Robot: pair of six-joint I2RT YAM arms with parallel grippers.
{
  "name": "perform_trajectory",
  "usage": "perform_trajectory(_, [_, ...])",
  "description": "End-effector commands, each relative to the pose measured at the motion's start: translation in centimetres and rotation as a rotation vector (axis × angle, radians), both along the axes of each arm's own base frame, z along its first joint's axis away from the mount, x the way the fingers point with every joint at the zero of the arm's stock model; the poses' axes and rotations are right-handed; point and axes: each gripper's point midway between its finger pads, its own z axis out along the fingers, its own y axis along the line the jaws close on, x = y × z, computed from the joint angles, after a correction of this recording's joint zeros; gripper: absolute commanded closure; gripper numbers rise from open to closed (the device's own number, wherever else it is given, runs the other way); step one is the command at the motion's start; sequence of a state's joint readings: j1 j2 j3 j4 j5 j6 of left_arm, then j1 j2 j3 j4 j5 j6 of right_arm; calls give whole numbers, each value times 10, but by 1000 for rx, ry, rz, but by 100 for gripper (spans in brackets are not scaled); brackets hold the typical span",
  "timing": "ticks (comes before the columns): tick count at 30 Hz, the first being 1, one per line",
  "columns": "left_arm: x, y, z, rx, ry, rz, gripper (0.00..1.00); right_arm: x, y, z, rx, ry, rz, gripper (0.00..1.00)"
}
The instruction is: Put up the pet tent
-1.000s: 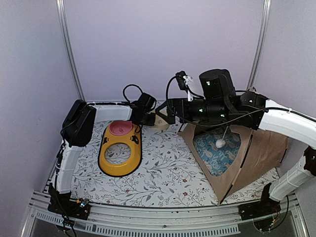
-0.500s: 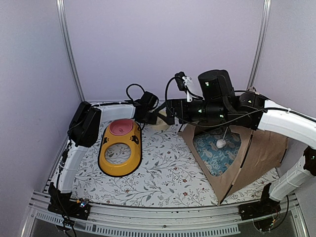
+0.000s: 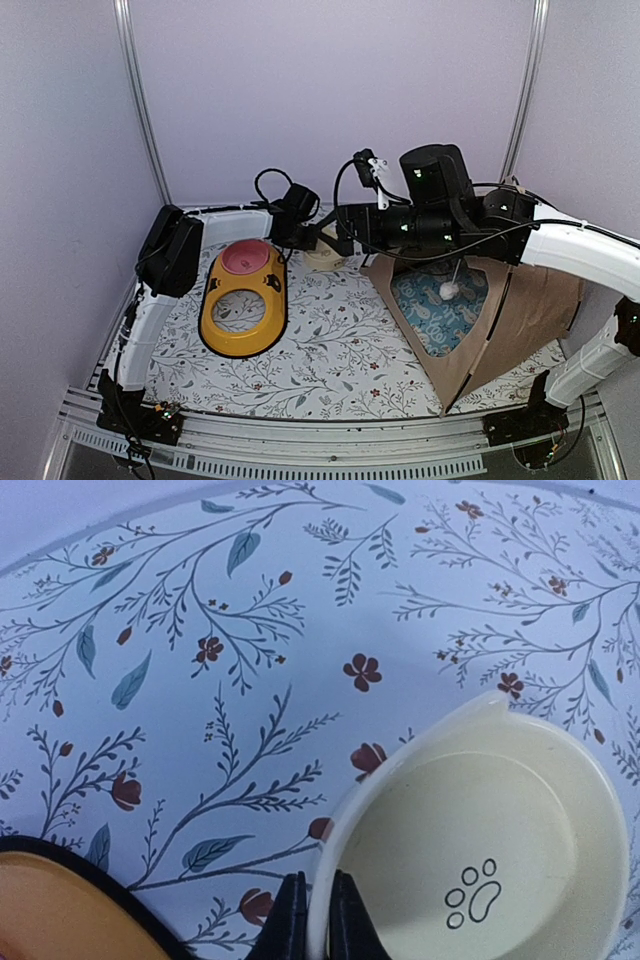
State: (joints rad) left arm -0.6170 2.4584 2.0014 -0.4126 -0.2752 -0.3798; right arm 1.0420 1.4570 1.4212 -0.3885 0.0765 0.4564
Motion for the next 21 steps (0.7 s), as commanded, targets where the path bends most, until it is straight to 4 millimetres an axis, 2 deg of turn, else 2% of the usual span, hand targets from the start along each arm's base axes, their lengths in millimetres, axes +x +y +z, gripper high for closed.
perform_trajectory(1, [-7,5,29,26,-20,-48,100,-2,2,3,17,-5,-1,1])
perform_trajectory(5, [-14,2,65,-19,-60,-72,100,-1,0,5,17,-13,-8,1])
perform_trajectory(8, [-23,4,84,-50,-81,-87,100,0,0,5,16,-21,-14,1])
perform_trajectory(15, [-52,13,115,-107,-106,-105,100,2,0,5,12,-37,-19,1])
perform_trajectory(21, [-89,38,135,-149,-119,-72,100,9,-3,4,-25,-75,-38,1])
